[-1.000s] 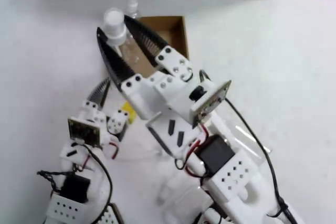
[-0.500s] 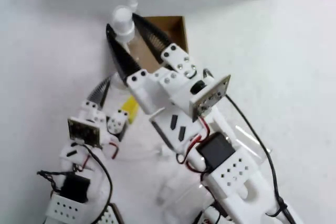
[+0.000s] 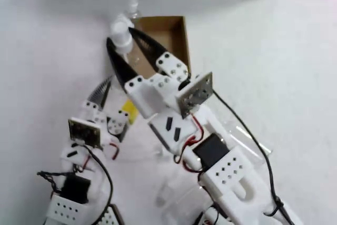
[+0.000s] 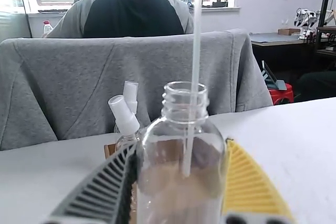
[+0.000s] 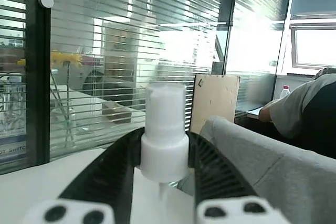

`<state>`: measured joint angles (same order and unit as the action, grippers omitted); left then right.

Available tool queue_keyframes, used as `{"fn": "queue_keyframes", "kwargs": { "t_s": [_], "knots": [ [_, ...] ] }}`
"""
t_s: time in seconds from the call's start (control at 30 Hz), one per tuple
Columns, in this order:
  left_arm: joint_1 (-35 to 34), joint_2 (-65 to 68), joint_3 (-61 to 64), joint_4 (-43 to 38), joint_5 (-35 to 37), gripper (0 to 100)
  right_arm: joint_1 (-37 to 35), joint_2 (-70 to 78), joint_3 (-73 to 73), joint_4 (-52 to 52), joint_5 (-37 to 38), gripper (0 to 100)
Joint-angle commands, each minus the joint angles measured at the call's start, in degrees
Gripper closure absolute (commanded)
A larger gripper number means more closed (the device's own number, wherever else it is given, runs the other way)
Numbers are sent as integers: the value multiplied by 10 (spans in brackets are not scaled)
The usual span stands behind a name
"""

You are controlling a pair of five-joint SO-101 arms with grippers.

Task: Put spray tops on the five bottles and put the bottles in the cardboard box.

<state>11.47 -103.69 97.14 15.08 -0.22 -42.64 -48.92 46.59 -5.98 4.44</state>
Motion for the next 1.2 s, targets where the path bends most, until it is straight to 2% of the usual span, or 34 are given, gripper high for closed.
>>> {"fn": "queue_keyframes", "kwargs": {
  "t_s": [0.0, 0.13, 0.5, 0.67, 0.73, 1.03, 1.17],
  "knots": [
    [5, -11, -2, -18, 1, 980, -7, 0, 4, 10, -35, 984],
    [5, -11, -2, -18, 1, 980, -24, -5, 3, 92, -45, 984],
    [5, -11, -2, -18, 1, 980, -24, -4, -12, 219, -46, 980],
    [5, -11, -2, -18, 1, 980, -26, 0, -69, 331, -46, 833],
    [5, -11, -2, -18, 1, 980, -36, 0, -98, 370, -46, 803],
    [5, -11, -2, -18, 2, 980, -36, 0, -257, 466, -41, 798],
    [5, -11, -2, -18, 2, 980, -21, 0, -310, 471, -45, 828]
  ]
}}
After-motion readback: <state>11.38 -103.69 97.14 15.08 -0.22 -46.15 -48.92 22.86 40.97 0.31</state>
